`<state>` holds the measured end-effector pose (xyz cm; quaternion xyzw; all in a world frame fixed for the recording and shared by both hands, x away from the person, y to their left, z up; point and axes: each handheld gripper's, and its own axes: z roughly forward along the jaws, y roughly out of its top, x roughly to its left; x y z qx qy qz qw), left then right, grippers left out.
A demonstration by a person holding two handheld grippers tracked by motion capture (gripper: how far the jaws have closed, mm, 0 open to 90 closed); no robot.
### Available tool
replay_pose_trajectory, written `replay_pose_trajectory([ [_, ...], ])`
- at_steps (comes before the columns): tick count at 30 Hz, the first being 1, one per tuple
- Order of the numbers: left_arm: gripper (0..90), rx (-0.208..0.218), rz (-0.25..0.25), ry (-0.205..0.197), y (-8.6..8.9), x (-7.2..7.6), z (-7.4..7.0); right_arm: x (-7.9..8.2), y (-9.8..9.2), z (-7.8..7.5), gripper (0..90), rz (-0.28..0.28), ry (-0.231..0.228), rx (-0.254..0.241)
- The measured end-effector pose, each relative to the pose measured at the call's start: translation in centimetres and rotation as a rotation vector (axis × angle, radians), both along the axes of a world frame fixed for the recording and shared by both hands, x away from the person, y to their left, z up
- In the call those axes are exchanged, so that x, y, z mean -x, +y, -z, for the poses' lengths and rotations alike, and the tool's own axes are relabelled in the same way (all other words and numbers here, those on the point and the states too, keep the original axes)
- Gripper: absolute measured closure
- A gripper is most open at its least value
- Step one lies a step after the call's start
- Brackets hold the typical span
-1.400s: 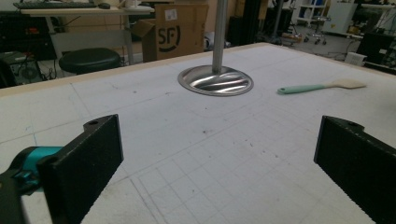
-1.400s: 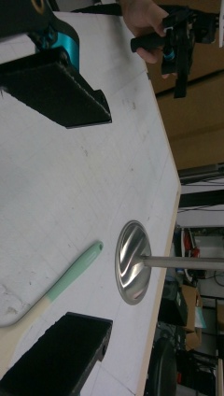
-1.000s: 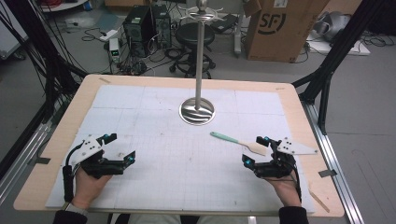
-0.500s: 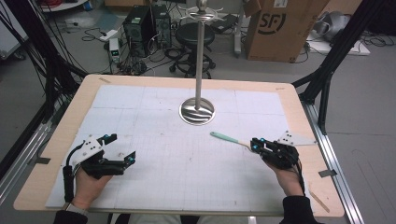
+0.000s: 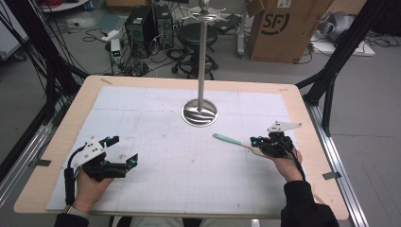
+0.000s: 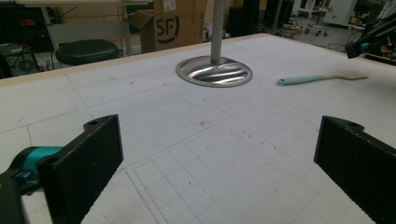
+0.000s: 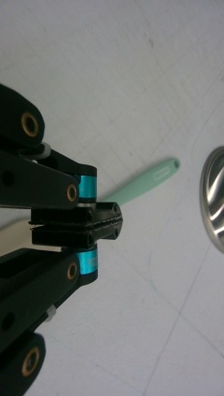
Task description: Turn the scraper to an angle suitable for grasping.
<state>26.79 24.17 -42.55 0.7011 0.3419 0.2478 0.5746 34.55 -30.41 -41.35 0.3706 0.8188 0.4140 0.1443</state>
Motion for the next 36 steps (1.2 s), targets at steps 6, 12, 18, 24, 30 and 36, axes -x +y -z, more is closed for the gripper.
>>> replay_pose_trajectory([
  [6, 1.8, -0.002, 0.001, 0.003, 0.0, 0.0, 0.0, -2.1, 0.3, 1.1, 89.4, 0.012, 0.083, 0.048],
  [12, 1.8, -0.003, 0.002, 0.005, 0.0, -0.1, 0.1, -3.5, 1.4, 1.6, 89.4, 0.006, 0.097, 0.081],
  [18, 1.8, -0.010, 0.002, 0.010, 0.0, -0.1, 0.1, -4.5, 2.2, 2.3, 89.4, -0.004, 0.129, 0.126],
  [24, 1.9, -0.016, -0.001, 0.010, 0.0, -0.1, 0.1, -4.3, 1.9, 2.3, 89.7, -0.036, 0.125, 0.131],
  [30, 1.8, -0.015, -0.001, 0.008, 0.0, 0.1, 0.1, -3.2, 1.7, 2.4, 89.8, -0.062, 0.125, 0.122],
  [36, 1.8, -0.014, -0.002, 0.009, 0.0, 0.1, 0.1, -1.7, 0.9, 2.6, 89.8, -0.085, 0.130, 0.092],
])
